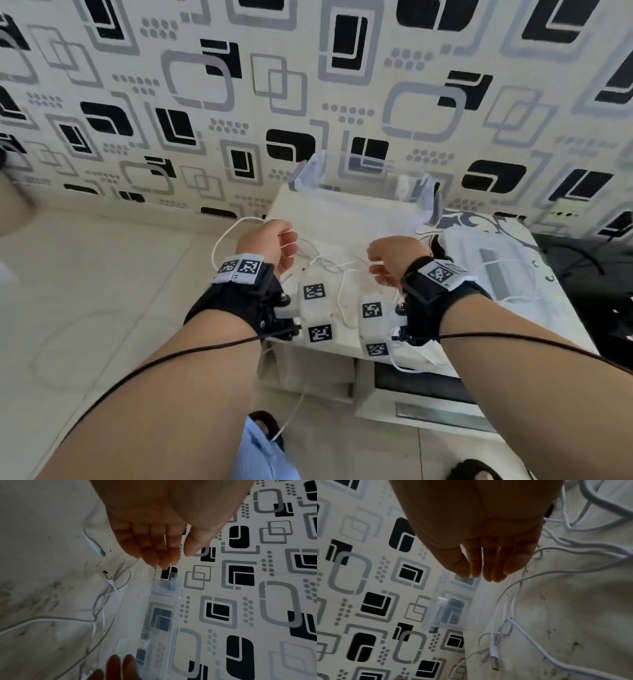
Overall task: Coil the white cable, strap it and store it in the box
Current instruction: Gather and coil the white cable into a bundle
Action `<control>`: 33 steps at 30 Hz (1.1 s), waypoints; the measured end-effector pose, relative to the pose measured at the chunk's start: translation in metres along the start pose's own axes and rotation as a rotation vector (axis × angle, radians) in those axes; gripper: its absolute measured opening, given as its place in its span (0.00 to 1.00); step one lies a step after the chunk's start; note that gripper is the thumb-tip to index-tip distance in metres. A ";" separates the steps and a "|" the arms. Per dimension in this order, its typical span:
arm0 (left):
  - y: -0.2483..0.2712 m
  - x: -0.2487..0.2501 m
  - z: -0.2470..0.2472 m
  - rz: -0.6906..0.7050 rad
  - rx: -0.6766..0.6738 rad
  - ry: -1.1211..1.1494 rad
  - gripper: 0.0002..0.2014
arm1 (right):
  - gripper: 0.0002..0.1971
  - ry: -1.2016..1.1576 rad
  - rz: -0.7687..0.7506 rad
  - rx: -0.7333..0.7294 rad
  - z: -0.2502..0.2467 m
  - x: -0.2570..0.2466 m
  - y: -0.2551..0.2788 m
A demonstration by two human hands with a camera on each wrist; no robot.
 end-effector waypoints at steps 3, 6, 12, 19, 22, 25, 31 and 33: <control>-0.010 -0.004 0.001 -0.017 0.006 -0.040 0.07 | 0.02 0.201 -0.025 0.010 -0.002 0.005 -0.017; -0.015 -0.014 0.008 -0.072 -0.036 -0.046 0.07 | 0.10 0.299 -0.016 -0.009 0.003 0.013 -0.026; -0.016 -0.016 0.018 -0.082 -0.075 -0.081 0.08 | 0.16 0.683 -0.122 0.085 0.012 0.008 -0.032; -0.015 -0.013 0.023 -0.040 -0.085 -0.194 0.07 | 0.14 0.514 -0.261 0.188 0.000 0.002 -0.027; -0.011 0.001 0.029 0.089 -0.099 -0.320 0.04 | 0.12 0.390 -0.401 0.198 0.002 -0.016 -0.012; 0.000 0.019 0.040 0.310 -0.147 -0.592 0.15 | 0.10 0.302 -0.520 0.107 0.007 -0.032 0.004; 0.021 0.010 0.066 0.377 -0.391 -0.762 0.13 | 0.13 0.259 -0.646 0.067 -0.003 -0.057 0.037; 0.027 0.014 0.069 0.421 -0.389 -0.779 0.11 | 0.12 0.248 -0.637 0.069 -0.008 -0.058 0.042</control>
Point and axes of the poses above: each hand's wrist, its own y-axis away from the middle knuckle, its own z-axis out of the palm, x = y × z, the point moved 8 cm from there along -y, towards the middle knuckle, and after that the axes turned 2 degrees about -z, right-handed, at the moved point
